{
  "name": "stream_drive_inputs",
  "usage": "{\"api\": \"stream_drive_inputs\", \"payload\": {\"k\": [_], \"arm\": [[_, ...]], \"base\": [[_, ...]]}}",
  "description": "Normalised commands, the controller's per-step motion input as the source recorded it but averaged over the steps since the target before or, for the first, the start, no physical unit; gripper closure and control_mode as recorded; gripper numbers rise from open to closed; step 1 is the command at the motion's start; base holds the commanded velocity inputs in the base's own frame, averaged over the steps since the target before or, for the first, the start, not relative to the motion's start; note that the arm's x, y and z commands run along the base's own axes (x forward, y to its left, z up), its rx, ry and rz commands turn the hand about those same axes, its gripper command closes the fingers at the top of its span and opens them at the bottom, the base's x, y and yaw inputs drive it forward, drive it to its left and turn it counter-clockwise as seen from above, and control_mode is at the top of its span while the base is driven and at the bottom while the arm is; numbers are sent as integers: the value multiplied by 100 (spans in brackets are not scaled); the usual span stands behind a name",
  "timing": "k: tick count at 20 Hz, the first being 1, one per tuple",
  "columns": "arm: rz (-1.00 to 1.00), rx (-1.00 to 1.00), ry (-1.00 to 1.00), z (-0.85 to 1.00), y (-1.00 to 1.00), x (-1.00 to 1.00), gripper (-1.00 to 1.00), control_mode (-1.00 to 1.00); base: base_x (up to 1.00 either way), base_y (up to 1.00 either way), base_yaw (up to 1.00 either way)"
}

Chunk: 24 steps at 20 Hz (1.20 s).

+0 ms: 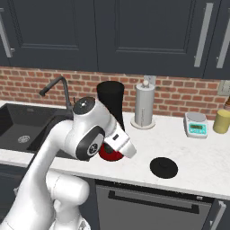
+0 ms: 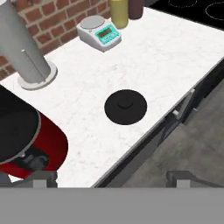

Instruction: Close the lid blender by securely placing the lid on top.

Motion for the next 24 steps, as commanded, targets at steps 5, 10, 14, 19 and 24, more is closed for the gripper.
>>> {"api": "stream_drive_inputs", "payload": {"k": [5, 10, 14, 19, 24], "arm": [[-29, 12, 3, -27, -100, 0, -100, -100], [-8, 11, 0, -32, -61, 1, -100, -100], [0, 13, 1, -38, -46, 27, -100, -100], [0, 10, 0, -35, -31, 35, -100, -100], [0, 8, 2, -29, -25, 42, -100, -100]], "base": [[0, 0, 0], [0, 0, 0], [0, 0, 0], [0, 0, 0], [0, 0, 0]]}}
